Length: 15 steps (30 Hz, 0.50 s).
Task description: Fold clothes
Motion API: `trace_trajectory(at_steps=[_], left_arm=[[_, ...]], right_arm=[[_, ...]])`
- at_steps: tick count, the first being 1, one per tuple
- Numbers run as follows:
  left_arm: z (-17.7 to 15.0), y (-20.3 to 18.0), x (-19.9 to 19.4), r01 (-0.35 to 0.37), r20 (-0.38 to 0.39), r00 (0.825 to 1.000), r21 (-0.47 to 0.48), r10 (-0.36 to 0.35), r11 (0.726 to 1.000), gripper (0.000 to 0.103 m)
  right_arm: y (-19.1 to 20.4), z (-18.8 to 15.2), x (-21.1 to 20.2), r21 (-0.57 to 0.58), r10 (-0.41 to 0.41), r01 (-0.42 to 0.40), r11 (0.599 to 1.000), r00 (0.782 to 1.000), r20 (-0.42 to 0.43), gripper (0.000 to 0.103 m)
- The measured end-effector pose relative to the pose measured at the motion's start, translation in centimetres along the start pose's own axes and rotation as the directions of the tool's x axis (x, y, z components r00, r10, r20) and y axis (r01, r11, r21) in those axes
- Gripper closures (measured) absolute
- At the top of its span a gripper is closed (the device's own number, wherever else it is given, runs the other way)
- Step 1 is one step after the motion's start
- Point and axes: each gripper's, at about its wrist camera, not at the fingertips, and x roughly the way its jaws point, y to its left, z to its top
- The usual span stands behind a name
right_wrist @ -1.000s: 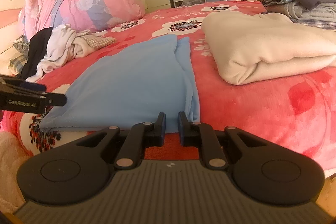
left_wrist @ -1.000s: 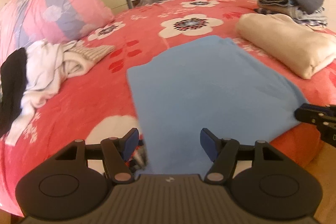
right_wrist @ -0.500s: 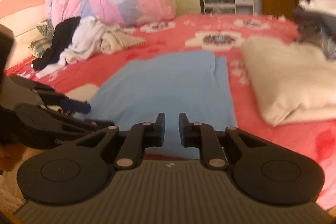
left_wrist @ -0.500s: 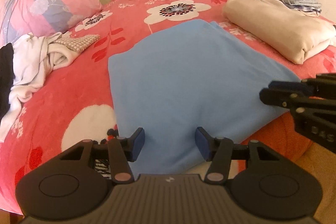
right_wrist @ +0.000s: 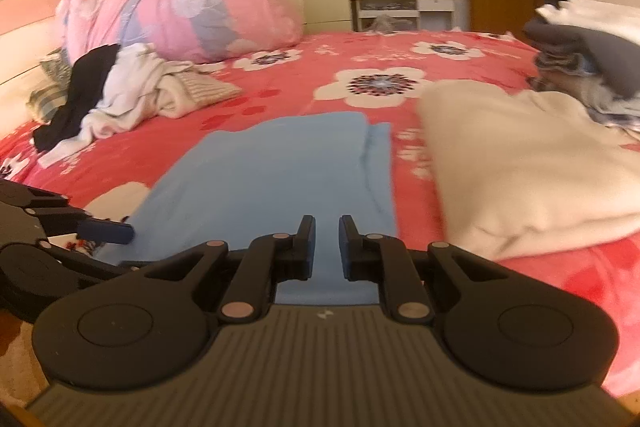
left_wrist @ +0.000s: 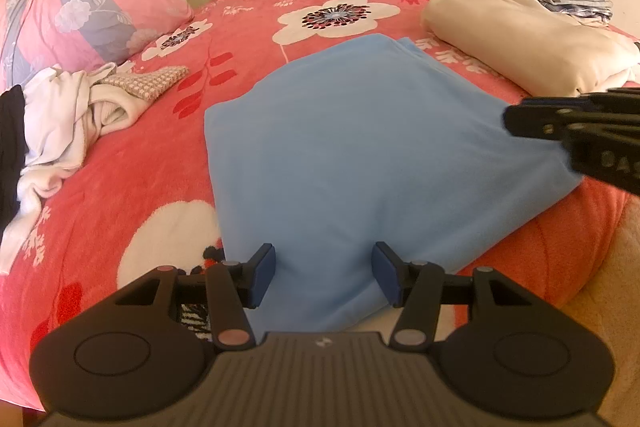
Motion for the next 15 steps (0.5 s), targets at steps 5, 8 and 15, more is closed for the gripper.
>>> trace_trajectory(at_steps=[5, 8, 15], left_arm=[[0.0, 0.1, 0.0, 0.004, -0.003, 1.000, -0.006, -0.004, 1.000, 0.048], [0.0, 0.1, 0.0, 0.006, -0.005, 1.000, -0.010, -0.006, 1.000, 0.047], [0.1, 0.1, 0.1, 0.007, -0.013, 1.000, -0.021, -0.007, 1.000, 0.047]], right_arm=[[0.5, 0.2, 1.6, 0.000, 0.016, -0.016, 1.000, 1.000, -0.027, 0.092], [0.6, 0.3, 2.3, -0.002, 0.023, -0.023, 1.000, 0.999, -0.036, 0.092], [0.7, 0.2, 3.1, 0.000, 0.034, -0.034, 0.999, 0.998, -0.049, 0.092]])
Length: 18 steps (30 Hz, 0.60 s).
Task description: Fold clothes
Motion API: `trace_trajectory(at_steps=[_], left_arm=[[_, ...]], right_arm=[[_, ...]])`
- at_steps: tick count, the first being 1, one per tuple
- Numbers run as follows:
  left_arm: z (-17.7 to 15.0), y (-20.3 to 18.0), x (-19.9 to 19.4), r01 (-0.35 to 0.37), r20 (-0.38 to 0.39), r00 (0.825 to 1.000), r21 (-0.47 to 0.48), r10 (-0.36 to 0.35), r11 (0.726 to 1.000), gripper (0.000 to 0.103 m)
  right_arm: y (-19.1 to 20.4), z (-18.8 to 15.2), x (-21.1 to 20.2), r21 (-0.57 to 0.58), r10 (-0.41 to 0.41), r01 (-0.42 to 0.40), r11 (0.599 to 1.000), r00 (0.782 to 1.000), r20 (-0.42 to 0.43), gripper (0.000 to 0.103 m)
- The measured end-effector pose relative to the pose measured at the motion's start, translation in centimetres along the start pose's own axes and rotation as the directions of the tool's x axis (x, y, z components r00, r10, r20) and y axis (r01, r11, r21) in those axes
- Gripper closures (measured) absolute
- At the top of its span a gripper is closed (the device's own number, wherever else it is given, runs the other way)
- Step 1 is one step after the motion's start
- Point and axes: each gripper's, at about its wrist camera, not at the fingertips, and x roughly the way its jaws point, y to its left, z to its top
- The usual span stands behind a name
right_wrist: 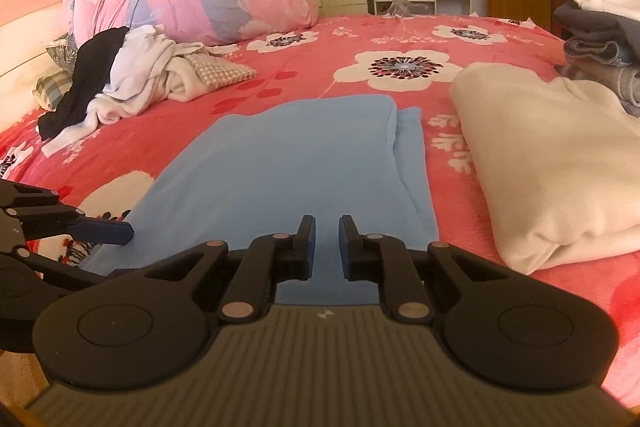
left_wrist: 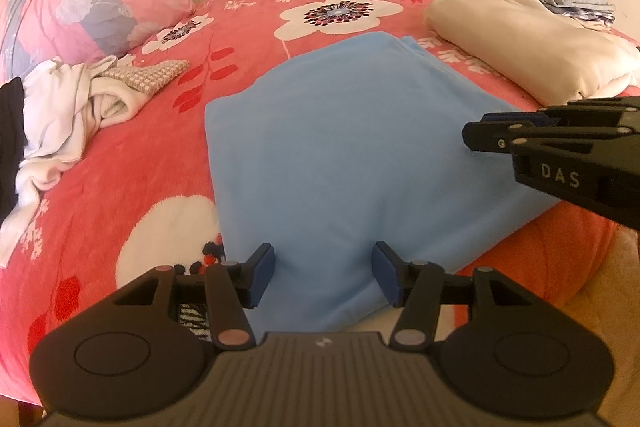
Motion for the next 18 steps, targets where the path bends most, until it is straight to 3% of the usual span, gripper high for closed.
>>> trace_trajectory(at_steps=[18], left_arm=[[0.36, 0.16, 0.18, 0.002, -0.024, 1.000, -0.024, -0.002, 1.000, 0.047]], right_arm=[[-0.87, -0.52, 0.89, 0.011, 0.006, -0.006, 1.000, 1.000, -0.016, 0.094]])
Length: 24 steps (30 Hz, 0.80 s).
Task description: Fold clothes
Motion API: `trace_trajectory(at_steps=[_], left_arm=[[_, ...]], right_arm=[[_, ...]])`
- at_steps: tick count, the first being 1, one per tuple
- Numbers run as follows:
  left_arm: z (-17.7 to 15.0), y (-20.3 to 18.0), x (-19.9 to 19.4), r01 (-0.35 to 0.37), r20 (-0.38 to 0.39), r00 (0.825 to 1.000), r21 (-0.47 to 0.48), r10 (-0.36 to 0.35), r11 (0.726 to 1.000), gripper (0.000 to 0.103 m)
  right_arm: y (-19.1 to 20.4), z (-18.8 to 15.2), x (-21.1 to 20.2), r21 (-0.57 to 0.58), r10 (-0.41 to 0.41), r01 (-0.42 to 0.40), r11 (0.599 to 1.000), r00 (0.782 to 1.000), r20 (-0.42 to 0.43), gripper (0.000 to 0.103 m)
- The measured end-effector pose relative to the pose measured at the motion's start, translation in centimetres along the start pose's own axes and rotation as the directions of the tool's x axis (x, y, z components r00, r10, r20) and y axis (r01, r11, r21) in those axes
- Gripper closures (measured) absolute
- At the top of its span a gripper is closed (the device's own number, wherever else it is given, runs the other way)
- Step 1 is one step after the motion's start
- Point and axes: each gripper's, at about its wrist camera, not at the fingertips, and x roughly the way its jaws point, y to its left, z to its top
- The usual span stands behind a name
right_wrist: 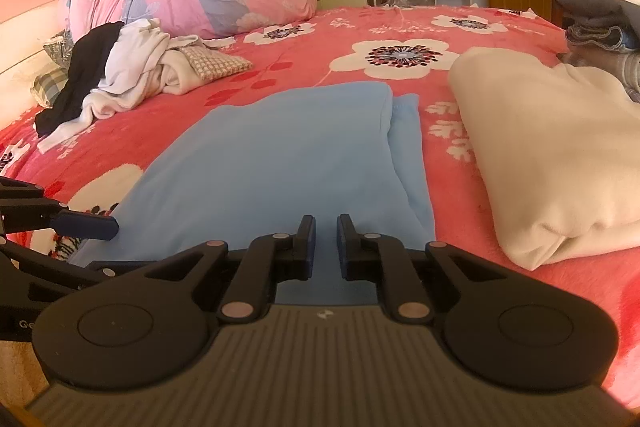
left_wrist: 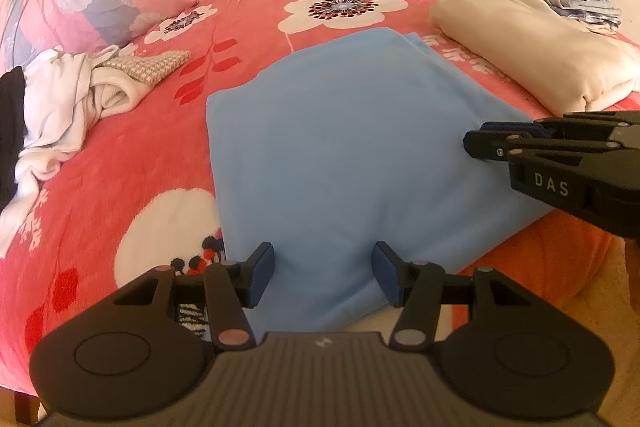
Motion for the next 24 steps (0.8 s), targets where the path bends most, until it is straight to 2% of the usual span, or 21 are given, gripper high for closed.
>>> trace_trajectory(at_steps=[17, 22, 24], left_arm=[[-0.2, 0.0, 0.0, -0.001, -0.002, 1.000, -0.007, 0.001, 1.000, 0.047], [-0.7, 1.0, -0.3, 0.042, 0.032, 0.999, -0.028, -0.041, 0.999, 0.046], [-0.8, 1.9, -0.7, 0.072, 0.058, 0.996, -0.051, -0.069, 0.996, 0.046]], right_arm=[[-0.5, -0.1, 0.0, 0.001, 0.002, -0.002, 1.000, 1.000, 0.005, 0.094], [-2.6, 0.6, -0.5, 0.041, -0.079, 0.078, 0.996, 0.997, 0.016, 0.095], [-3.2, 0.9, -0.7, 0.044, -0.113, 0.112, 0.993, 0.994, 0.012, 0.092]])
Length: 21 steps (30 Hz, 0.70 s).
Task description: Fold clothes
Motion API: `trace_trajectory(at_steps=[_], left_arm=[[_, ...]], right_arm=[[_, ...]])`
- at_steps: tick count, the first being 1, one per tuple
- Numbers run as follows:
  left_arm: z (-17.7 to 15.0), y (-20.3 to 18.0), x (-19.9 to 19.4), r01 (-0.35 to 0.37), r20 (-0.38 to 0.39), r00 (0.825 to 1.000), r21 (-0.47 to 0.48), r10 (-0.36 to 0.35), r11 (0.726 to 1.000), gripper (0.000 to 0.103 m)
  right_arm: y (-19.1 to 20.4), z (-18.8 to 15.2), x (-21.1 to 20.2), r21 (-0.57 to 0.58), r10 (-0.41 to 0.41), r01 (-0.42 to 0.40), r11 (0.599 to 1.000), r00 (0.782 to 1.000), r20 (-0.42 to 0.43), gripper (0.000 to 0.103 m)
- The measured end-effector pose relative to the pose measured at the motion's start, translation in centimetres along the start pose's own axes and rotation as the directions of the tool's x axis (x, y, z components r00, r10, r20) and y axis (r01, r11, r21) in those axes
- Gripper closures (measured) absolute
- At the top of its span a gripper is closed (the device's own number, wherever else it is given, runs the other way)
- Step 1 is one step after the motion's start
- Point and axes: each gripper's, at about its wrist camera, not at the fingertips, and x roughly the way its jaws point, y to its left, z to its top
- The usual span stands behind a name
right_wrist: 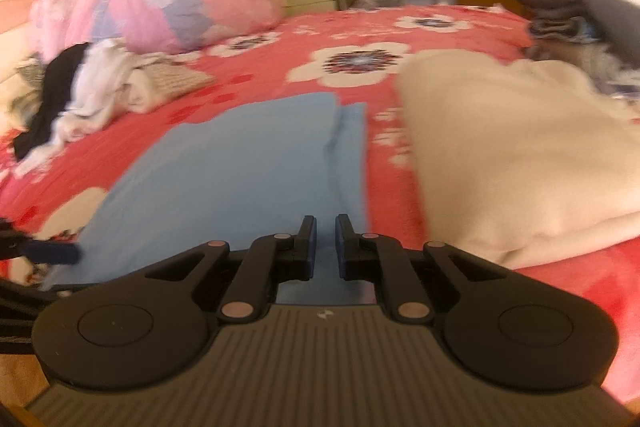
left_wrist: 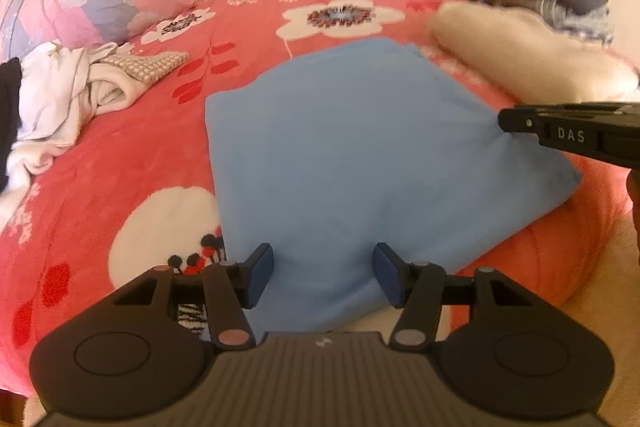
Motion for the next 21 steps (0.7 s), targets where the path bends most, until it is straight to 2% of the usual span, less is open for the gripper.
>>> trace_trajectory(at_steps=[2, 5, 7, 9, 12, 13, 18, 21], left_arm=[[0.3, 1.4, -0.6, 0.025, 0.034, 0.999, -0.041, -0.023, 0.999, 0.045], [1.3, 4.5, -0.9, 0.091, 0.076, 0.994, -0.132, -0.081, 0.987, 0.041], [2.2, 6.6, 0.0, 0.154, 0.054, 0.988, -0.195, -0.146, 0.969, 0.041], [2.8, 8.6, 2.0, 0.224, 0.000, 0.973, -0.253, -0.231, 0.941, 0.041], [2.9, 10.3, 4.3, 0.257, -0.023, 0.960, -0.311, -0.277, 0.915, 0.041], [2.9, 10.8, 5.0, 0.271, -0.024, 0.955, -0.327, -0.294, 0.905, 0.041], [3.2, 12.9, 7.8, 0.377, 0.017, 0.916, -0.375, -0.400, 0.847, 0.041], [4.0, 14.2, 9.6, 0.433, 0.034, 0.886, -0.420, -0.463, 0.797, 0.043]], right_arm=[[-0.5, 0.6, -0.4, 0.013, 0.003, -0.003, 1.000, 1.000, 0.007, 0.092], [-0.9, 2.0, -1.1, 0.035, 0.054, -0.055, 0.998, 0.998, 0.036, 0.091], [-1.1, 3.3, -0.6, 0.058, 0.100, -0.102, 0.993, 0.994, 0.035, 0.086], [-1.6, 4.7, 0.6, 0.120, 0.156, -0.156, 0.980, 0.988, 0.011, 0.075], [-2.2, 6.4, 3.7, 0.190, 0.172, -0.153, 0.970, 0.981, -0.086, 0.065], [-2.3, 6.7, 4.7, 0.199, 0.167, -0.140, 0.970, 0.978, -0.124, 0.058], [-1.4, 7.7, 8.6, 0.183, 0.153, -0.105, 0.978, 0.949, -0.274, 0.057], [-1.2, 8.2, 10.8, 0.201, 0.147, -0.082, 0.976, 0.931, -0.334, 0.055]])
